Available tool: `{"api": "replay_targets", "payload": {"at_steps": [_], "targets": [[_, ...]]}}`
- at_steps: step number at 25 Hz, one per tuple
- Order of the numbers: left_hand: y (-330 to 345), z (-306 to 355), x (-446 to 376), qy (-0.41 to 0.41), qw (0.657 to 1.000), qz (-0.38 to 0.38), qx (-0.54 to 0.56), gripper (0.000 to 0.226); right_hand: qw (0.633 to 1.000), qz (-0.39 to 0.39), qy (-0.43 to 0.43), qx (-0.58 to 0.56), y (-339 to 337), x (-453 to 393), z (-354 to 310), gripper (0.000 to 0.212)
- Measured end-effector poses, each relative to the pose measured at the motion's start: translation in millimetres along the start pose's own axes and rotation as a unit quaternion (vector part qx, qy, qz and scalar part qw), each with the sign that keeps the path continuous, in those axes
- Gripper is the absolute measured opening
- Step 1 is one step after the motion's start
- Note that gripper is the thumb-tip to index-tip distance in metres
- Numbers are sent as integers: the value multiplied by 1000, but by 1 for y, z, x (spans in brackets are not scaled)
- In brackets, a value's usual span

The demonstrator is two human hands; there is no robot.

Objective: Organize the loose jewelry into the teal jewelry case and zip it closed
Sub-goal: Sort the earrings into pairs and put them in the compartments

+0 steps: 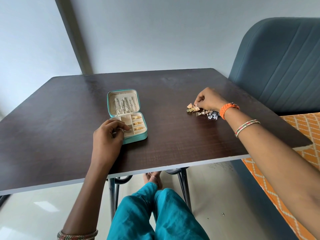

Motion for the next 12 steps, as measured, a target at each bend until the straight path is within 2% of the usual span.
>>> {"api": "replay_targets", "payload": {"at_steps": [2, 3, 5, 6, 12], "targets": [[0, 0, 0, 0, 1000, 0, 2, 30, 999, 30, 15, 37, -4, 1, -5, 13], [1, -1, 0, 3, 1000, 1, 2, 30, 996, 75, 19, 45, -10, 2, -13, 16], [1, -1, -2, 5, 1000, 5, 6, 31, 987, 162, 0, 1, -22, 3, -36, 16], [0, -2, -2, 4, 1000, 7, 7, 31, 983, 180, -25, -36, -26, 4, -53, 13], [0, -1, -1, -4, 999, 10, 33, 22, 946, 74, -140, -284, 24, 15, -145, 4]]}}
Point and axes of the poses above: each hand's wrist, its own x-axis away from the middle knuckle, its own y-axis out of the palm, z = x × y, the point moved 4 cm from there along -x, towards the middle knuckle, and after that the axes turned 14 degrees about -y, right-handed, at the moved point
